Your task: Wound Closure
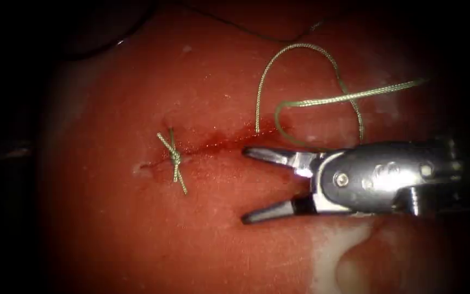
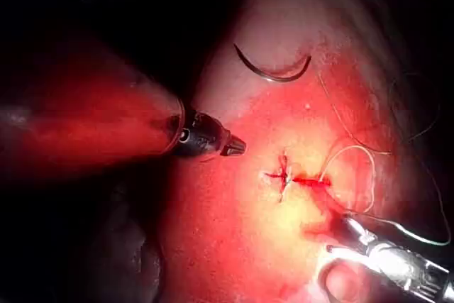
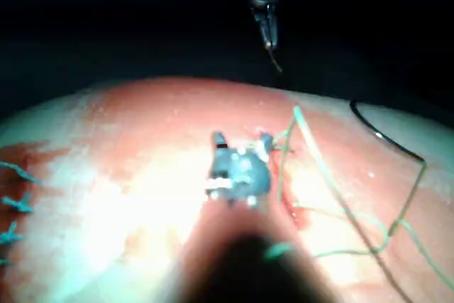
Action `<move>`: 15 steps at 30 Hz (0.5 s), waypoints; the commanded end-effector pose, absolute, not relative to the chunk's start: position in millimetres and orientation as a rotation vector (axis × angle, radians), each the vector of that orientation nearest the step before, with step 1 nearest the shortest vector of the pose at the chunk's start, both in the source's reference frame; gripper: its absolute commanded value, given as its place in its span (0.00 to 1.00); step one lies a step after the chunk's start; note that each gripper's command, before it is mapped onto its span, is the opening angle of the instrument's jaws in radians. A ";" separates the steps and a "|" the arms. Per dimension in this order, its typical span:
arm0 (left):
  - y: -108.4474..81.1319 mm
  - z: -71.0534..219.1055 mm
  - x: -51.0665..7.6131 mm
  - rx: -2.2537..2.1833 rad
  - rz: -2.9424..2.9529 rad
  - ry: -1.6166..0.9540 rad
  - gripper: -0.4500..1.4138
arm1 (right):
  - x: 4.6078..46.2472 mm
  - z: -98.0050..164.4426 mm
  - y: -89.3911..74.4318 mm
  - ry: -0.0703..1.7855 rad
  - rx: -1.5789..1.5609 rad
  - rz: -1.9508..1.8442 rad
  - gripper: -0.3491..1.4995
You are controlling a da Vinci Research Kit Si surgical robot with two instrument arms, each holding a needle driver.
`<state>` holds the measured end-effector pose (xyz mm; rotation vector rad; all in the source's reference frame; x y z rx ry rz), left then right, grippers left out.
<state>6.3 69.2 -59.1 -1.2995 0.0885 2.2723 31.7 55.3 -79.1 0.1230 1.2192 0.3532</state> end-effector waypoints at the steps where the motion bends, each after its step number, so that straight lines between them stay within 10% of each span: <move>1: 68.5 -57.6 5.6 -1.296 2.283 0.083 0.05 | 30.9 -78.7 54.7 1.214 0.119 0.357 0.99; 5: 66.6 -52.4 3.9 -1.262 2.348 0.080 0.05 | 28.4 -78.7 54.0 1.203 0.094 0.390 0.99; 8: 65.5 -50.3 5.0 -1.144 2.321 -0.044 0.43 | 27.7 -78.6 54.0 1.194 0.082 0.404 0.99; 15: 65.2 -51.0 8.1 -1.047 2.275 -0.191 0.65 | 26.8 -78.3 54.3 1.195 0.083 0.401 0.99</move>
